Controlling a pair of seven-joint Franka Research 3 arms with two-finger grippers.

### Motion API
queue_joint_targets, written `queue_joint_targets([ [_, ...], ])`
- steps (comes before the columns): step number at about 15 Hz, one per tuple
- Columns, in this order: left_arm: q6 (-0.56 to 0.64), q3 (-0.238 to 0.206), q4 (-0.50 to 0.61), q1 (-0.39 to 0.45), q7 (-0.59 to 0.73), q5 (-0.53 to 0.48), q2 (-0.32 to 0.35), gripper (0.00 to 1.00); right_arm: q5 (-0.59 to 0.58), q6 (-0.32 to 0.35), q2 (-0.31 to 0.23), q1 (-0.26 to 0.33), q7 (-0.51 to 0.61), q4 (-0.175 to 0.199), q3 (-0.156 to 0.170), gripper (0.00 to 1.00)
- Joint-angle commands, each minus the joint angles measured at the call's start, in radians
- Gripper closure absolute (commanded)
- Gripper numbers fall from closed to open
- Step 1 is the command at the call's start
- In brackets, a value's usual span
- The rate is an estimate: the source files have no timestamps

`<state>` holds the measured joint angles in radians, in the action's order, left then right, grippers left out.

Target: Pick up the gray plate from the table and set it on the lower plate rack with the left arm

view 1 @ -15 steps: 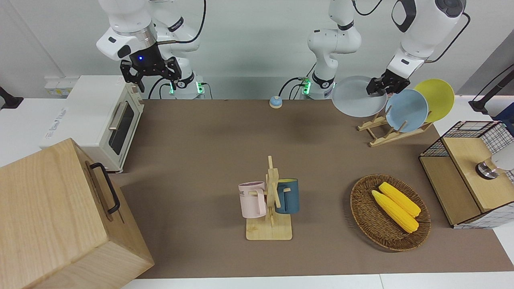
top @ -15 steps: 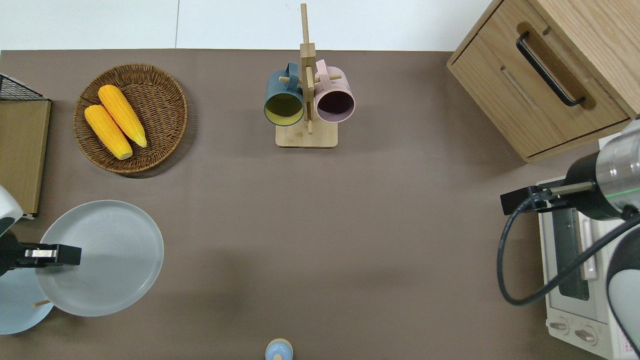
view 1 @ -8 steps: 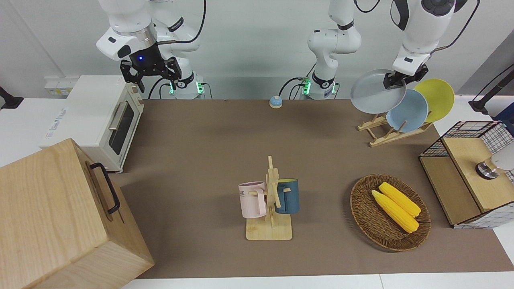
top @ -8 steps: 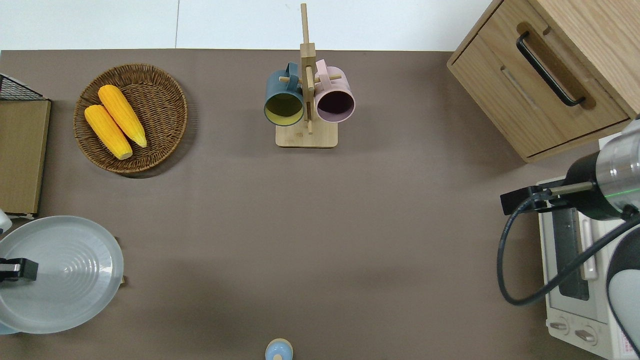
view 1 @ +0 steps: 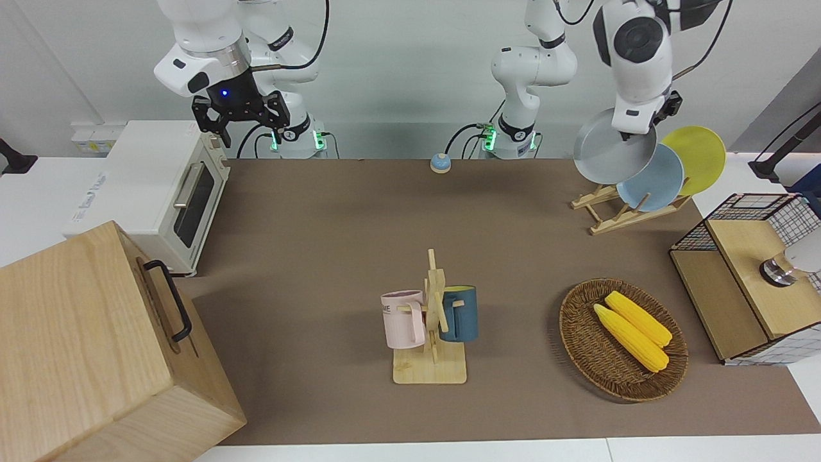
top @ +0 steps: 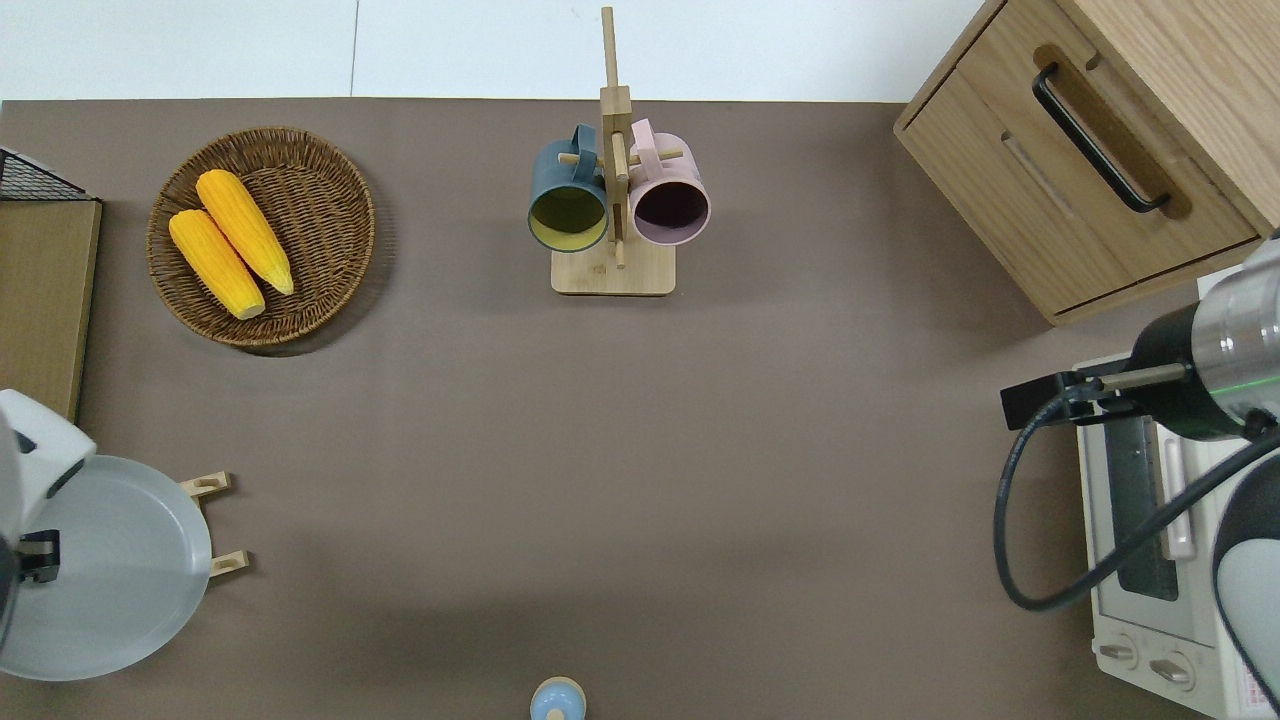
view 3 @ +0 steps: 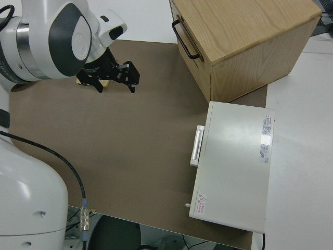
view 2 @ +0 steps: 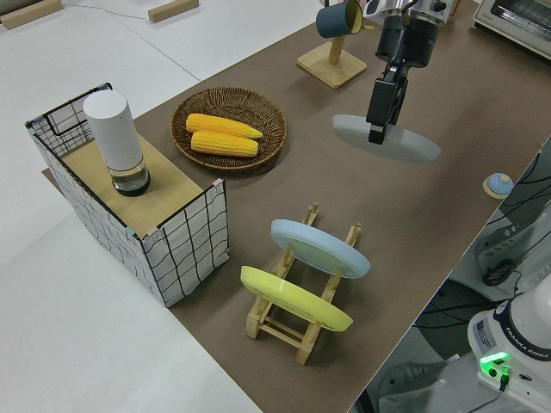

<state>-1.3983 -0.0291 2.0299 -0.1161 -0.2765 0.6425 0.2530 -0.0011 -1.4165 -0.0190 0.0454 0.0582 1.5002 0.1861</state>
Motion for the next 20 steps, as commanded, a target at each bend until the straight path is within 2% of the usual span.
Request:
queue_joint_targets([
  [1, 0.012, 0.032, 0.105, -0.016, -0.186, 0.098, -0.011, 1.00, 0.010, 0.014, -0.002, 0.010, 0.000, -0.006, 0.006, 0.011],
  [5, 0.004, 0.040, 0.193, -0.016, -0.257, 0.213, -0.028, 1.00, 0.010, 0.014, -0.002, 0.010, -0.001, -0.006, 0.006, 0.011],
  [10, 0.008, 0.060, 0.236, -0.016, -0.374, 0.282, -0.076, 1.00, 0.010, 0.014, -0.002, 0.010, 0.000, -0.006, 0.006, 0.011],
  [16, 0.015, 0.069, 0.256, -0.025, -0.513, 0.330, -0.164, 1.00, 0.010, 0.014, -0.002, 0.010, 0.000, -0.006, 0.006, 0.011],
  [20, 0.039, 0.069, 0.256, -0.046, -0.624, 0.361, -0.254, 1.00, 0.010, 0.014, -0.002, 0.010, 0.000, -0.006, 0.006, 0.013],
])
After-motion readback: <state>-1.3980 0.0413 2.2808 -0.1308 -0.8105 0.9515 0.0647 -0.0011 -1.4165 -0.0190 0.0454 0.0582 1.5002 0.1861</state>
